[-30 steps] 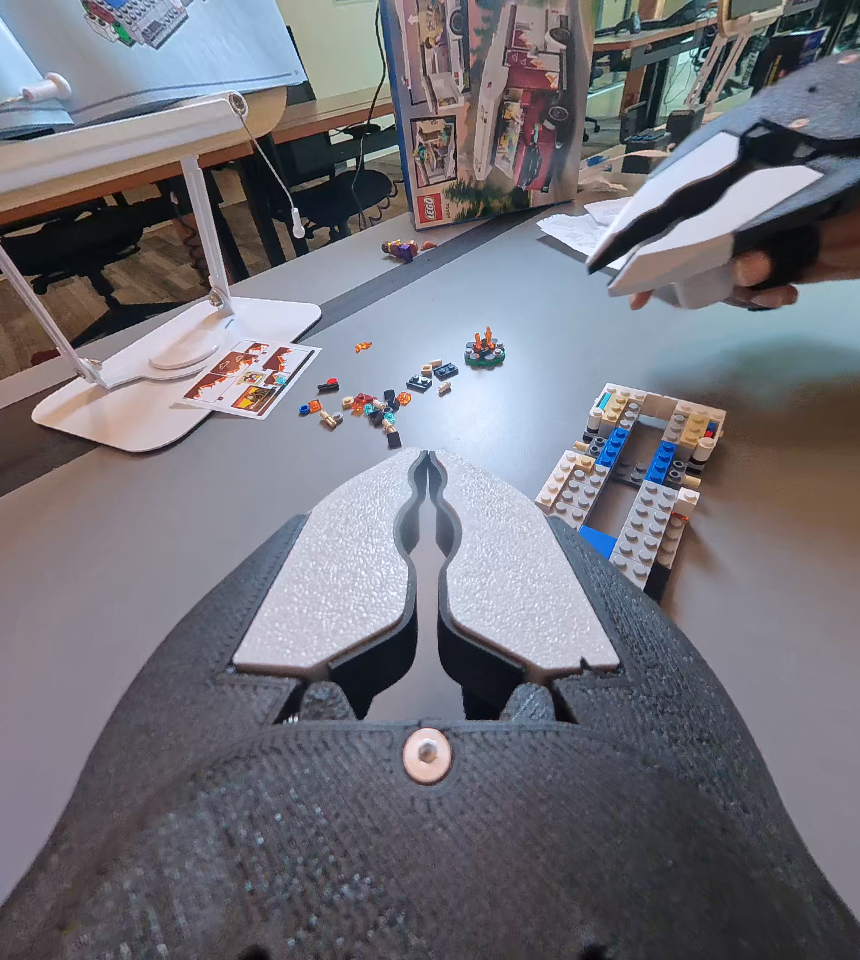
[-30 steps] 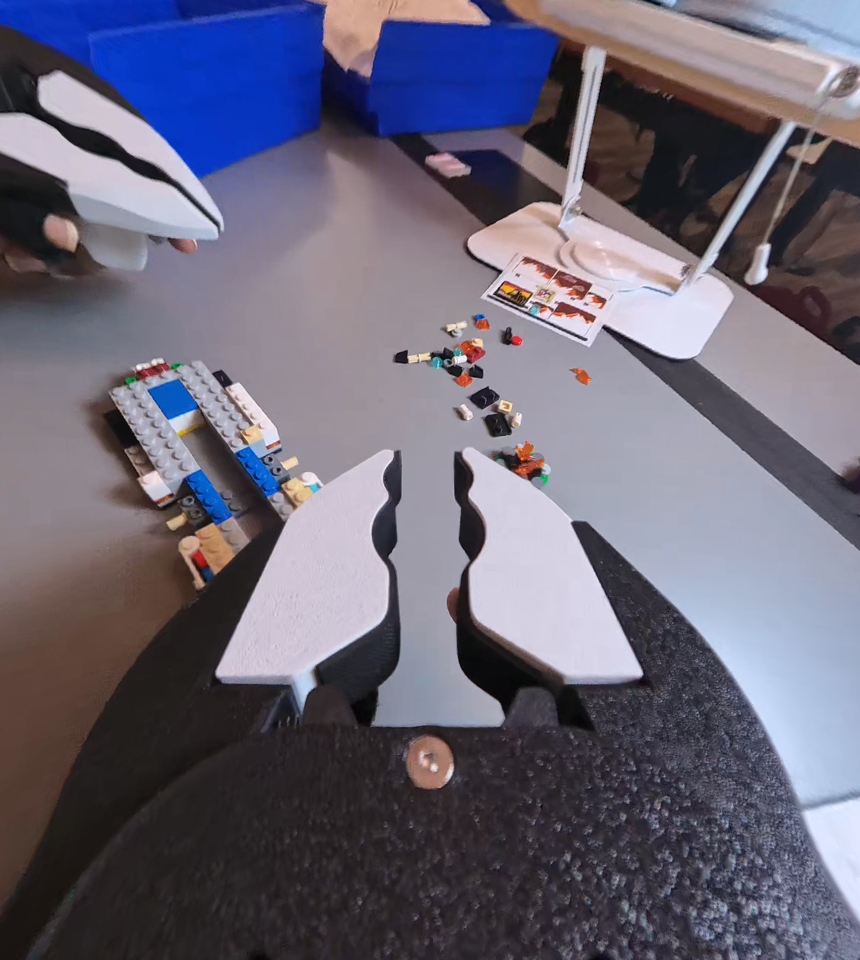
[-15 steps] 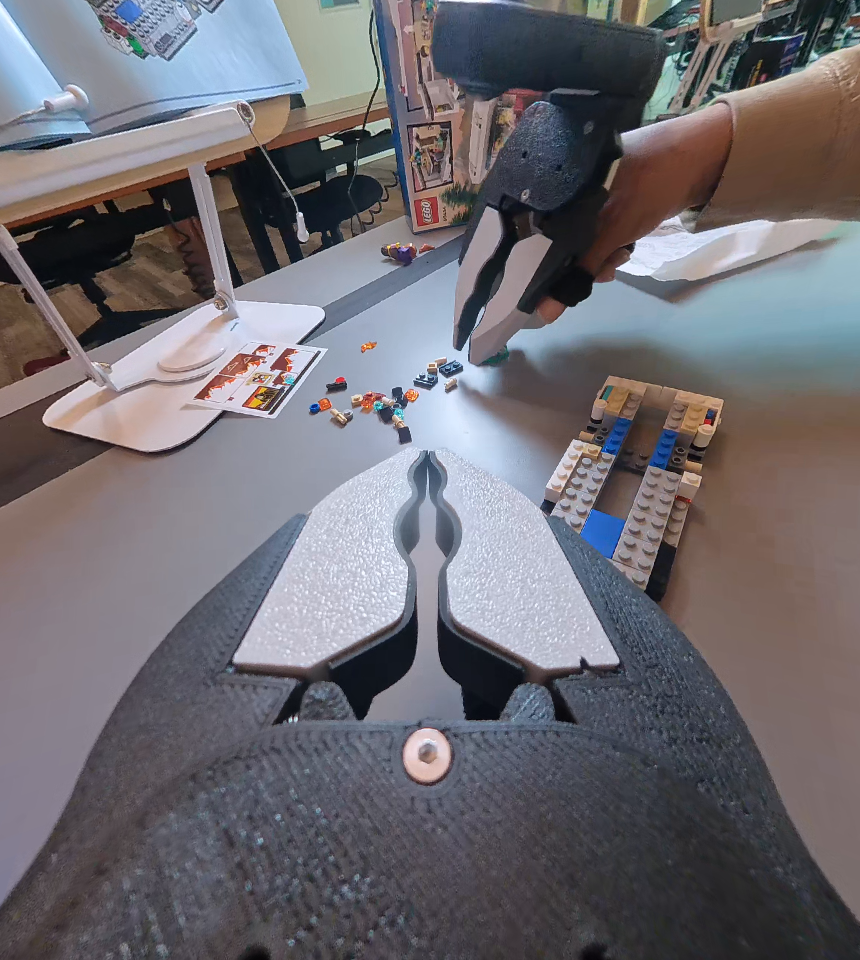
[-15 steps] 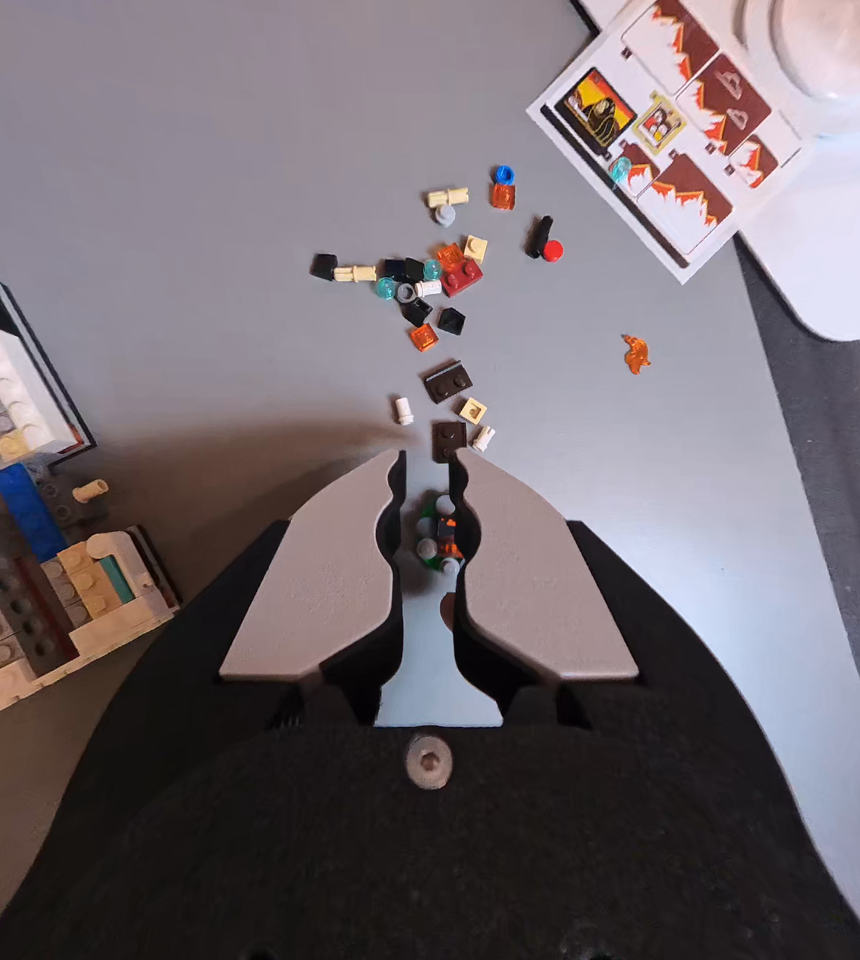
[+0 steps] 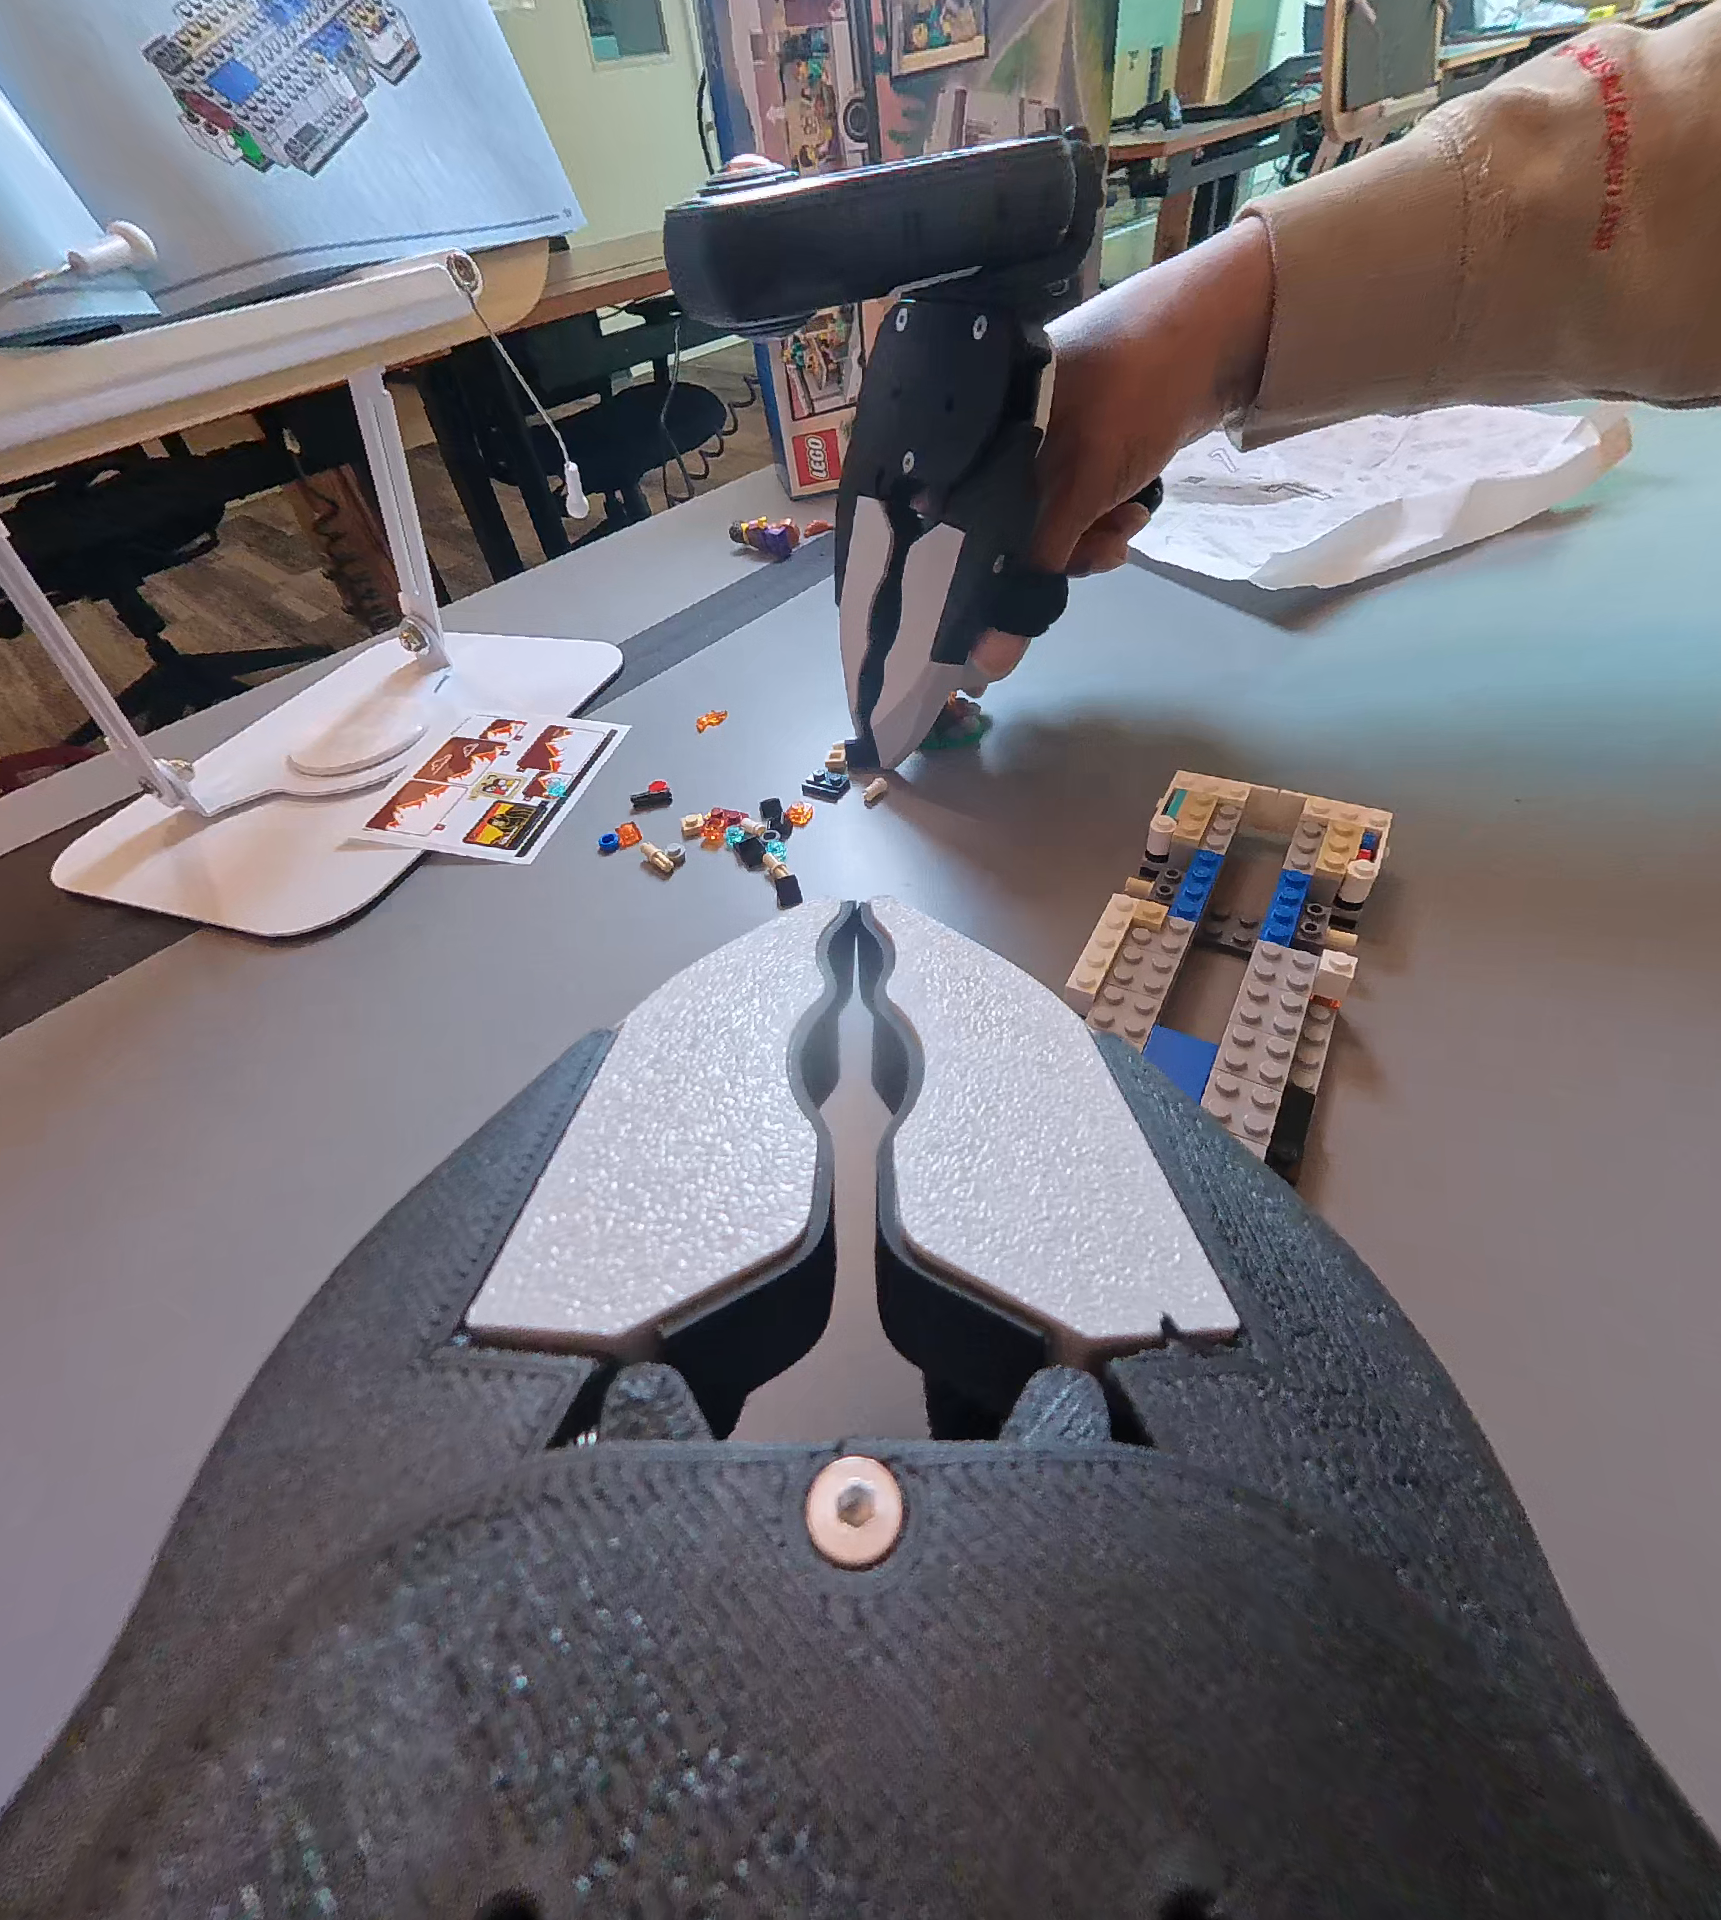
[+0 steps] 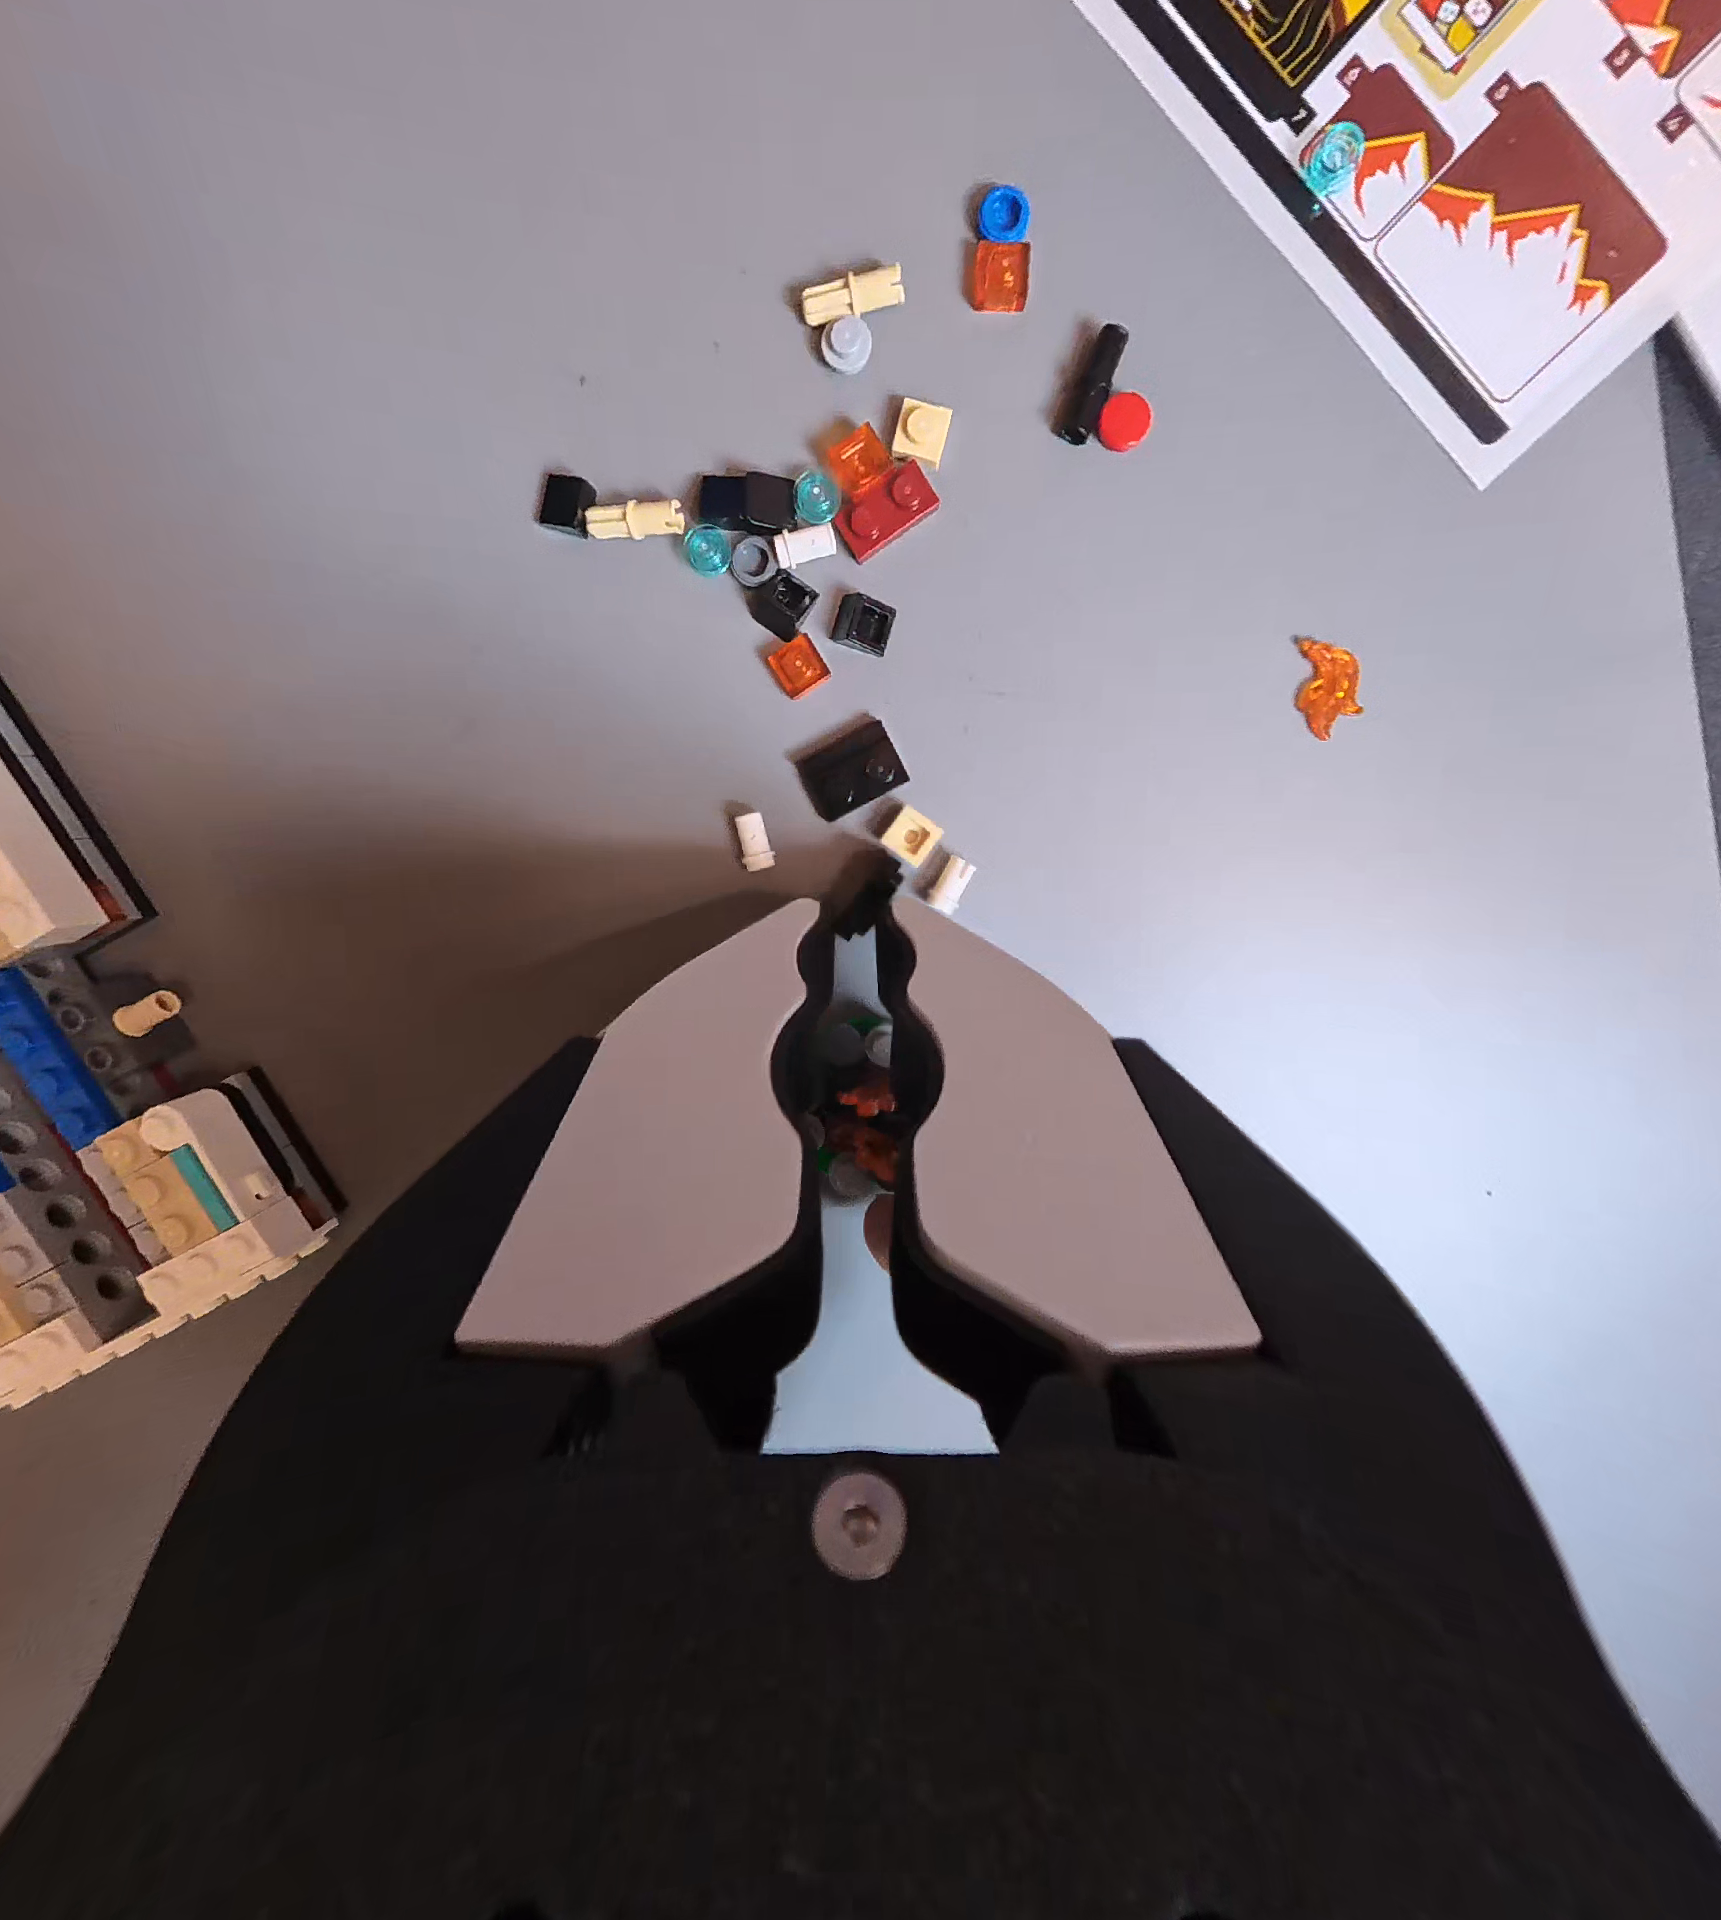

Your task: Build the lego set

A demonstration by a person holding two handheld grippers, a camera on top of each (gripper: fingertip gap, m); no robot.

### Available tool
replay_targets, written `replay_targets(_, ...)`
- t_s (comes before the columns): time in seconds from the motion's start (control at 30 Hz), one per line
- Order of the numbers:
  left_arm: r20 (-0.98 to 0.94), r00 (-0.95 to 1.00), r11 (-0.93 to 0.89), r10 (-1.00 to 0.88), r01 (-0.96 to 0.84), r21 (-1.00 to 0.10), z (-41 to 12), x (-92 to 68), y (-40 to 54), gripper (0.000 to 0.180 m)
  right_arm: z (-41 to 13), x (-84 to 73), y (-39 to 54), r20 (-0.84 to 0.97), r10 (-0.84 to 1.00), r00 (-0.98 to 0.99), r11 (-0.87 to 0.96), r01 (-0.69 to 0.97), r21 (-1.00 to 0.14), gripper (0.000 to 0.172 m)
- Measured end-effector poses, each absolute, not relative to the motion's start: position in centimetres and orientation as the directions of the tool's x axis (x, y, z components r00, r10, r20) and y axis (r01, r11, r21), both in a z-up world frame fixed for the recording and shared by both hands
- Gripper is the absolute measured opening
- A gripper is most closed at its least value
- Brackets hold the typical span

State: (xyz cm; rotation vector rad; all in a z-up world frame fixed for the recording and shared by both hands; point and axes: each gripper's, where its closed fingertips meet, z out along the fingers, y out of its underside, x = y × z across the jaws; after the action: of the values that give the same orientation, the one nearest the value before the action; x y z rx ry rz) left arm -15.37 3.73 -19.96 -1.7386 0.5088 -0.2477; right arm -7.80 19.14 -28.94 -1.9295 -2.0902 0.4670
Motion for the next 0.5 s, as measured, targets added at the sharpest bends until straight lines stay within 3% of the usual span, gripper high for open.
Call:
replay_targets(0.27,-0.122,0.867,-0.166,-0.482,-0.227,-0.96,-20.4,-14.9,3.6,0.0,-24.8,-6.4,14.4,0.159,0.947,-0.28,0.321,0.789,-0.523,0.007)
replay_targets(0.4,-0.133,0.86,-0.179,-0.493,-0.25,-0.951,-21.0,-14.6,3.6,0.0,-23.8,-3.1,11.6,0.3,0.889,-0.347,0.455,0.745,-0.487,0.007)
replay_targets(0.5,-0.157,0.857,-0.181,-0.491,-0.277,-0.944,-21.2,-14.5,3.6,0.0,-24.3,0.3,10.6,0.409,0.833,-0.374,0.53,0.751,-0.393,0.007)
